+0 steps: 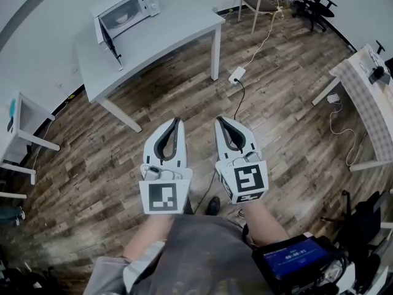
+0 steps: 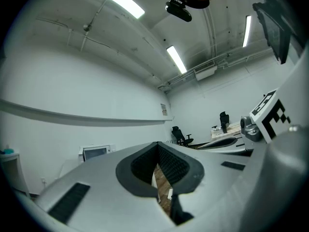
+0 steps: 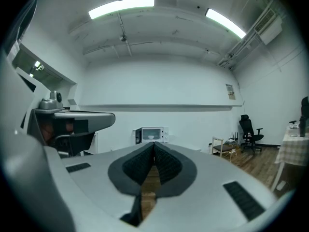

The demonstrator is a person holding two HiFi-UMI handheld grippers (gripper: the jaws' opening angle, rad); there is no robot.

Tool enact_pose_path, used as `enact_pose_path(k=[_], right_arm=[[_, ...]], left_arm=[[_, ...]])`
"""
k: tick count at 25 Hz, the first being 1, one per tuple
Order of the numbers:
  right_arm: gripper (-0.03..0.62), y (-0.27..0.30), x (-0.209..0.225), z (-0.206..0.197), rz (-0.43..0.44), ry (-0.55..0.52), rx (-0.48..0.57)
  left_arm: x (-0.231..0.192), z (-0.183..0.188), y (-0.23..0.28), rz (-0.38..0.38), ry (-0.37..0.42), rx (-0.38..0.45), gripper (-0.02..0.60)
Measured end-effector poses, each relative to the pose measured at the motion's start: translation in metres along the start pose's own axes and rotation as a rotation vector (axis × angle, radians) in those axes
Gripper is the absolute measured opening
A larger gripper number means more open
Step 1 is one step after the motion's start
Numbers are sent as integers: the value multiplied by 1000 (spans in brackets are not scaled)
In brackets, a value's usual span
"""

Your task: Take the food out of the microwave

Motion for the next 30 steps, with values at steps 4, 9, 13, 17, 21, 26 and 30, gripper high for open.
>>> enact_pose_path(k=[4, 9, 13, 17, 21, 26, 30], right_arm=[[8, 20, 14, -2, -21, 7, -6], [8, 61, 10, -5, -9, -11, -25], [7, 109, 4, -4, 9, -16, -41], [8, 166, -16, 3, 29, -27, -33], [8, 220, -44, 16, 59, -40, -16], [8, 266, -70, 32, 82, -77, 6], [8, 286, -74, 35, 84, -85, -4]], left_arm=[[-16, -7, 15, 15, -3, -7, 6], [-49, -20, 44, 19, -33, 5, 6], [-86, -26, 71, 25, -46, 26, 6], [-134, -36, 93, 28, -55, 28, 6], [-185, -36, 107, 42, -62, 47, 6], [-235, -40, 124, 50, -81, 82, 6], [-249, -41, 135, 40, -90, 102, 6]])
Point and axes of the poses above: the fingertips, and each gripper's own axes: y forward along the fingers, x to its right, z out of its top, the point moved 8 cm from there along -y, backward along the fingers, and after that the axes turned 11 degrees about -z, right-handed, at the moved point
